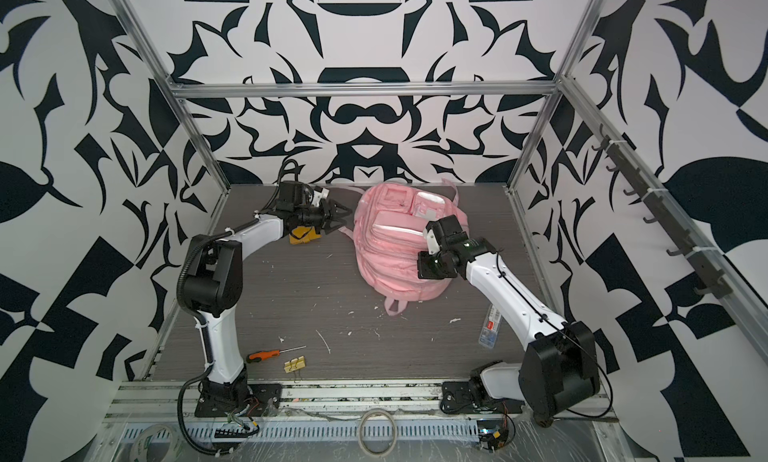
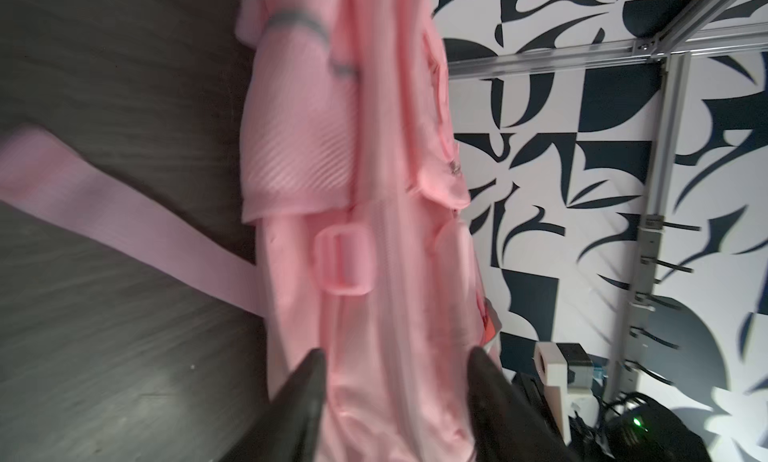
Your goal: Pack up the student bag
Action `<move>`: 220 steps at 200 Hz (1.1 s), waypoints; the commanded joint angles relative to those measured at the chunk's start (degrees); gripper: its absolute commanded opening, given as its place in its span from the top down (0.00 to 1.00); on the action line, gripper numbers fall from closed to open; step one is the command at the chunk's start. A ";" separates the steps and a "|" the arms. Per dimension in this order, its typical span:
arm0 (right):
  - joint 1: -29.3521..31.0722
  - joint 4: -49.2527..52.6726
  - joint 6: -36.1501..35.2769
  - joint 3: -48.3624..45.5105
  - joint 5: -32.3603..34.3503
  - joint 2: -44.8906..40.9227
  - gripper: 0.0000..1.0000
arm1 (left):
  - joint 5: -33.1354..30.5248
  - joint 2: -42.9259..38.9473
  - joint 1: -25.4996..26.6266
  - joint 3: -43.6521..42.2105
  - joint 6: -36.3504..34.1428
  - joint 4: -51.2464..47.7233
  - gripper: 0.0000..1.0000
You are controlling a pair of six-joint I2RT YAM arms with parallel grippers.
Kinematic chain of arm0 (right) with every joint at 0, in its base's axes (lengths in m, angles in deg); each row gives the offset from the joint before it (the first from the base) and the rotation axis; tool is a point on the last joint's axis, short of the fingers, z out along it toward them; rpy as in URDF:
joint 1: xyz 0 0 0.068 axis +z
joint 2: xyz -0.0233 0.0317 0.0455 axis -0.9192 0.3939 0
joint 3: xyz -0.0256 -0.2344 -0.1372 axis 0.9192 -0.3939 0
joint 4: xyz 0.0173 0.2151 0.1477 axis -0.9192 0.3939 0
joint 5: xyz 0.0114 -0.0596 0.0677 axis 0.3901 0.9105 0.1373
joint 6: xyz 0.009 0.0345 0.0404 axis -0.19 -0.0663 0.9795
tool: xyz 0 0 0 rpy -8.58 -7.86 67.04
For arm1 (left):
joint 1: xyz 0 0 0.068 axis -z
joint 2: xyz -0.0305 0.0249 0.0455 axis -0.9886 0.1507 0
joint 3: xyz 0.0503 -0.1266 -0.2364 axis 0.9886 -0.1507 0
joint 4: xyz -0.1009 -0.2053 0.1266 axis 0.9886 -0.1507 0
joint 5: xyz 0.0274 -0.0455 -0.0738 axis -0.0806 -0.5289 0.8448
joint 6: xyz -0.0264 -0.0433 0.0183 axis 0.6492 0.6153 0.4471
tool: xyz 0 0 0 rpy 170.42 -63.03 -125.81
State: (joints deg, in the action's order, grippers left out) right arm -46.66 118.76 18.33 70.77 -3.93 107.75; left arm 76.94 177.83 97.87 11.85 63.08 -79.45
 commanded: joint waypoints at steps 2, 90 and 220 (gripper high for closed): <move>3.09 -1.39 -1.00 6.24 -0.10 1.56 1.00 | -9.26 -8.59 5.08 -1.39 -10.39 -18.46 0.00; 10.06 -7.25 3.58 13.76 -1.48 9.12 1.00 | -8.70 -23.86 14.39 -25.72 -1.60 -14.27 0.01; 14.64 -9.64 8.24 7.81 -0.45 4.95 1.00 | -9.80 -10.80 11.12 -22.88 8.77 9.61 1.00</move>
State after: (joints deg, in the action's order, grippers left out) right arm -32.98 110.63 27.27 78.36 -2.92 117.96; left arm 68.31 168.28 110.94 -11.23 71.48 -73.81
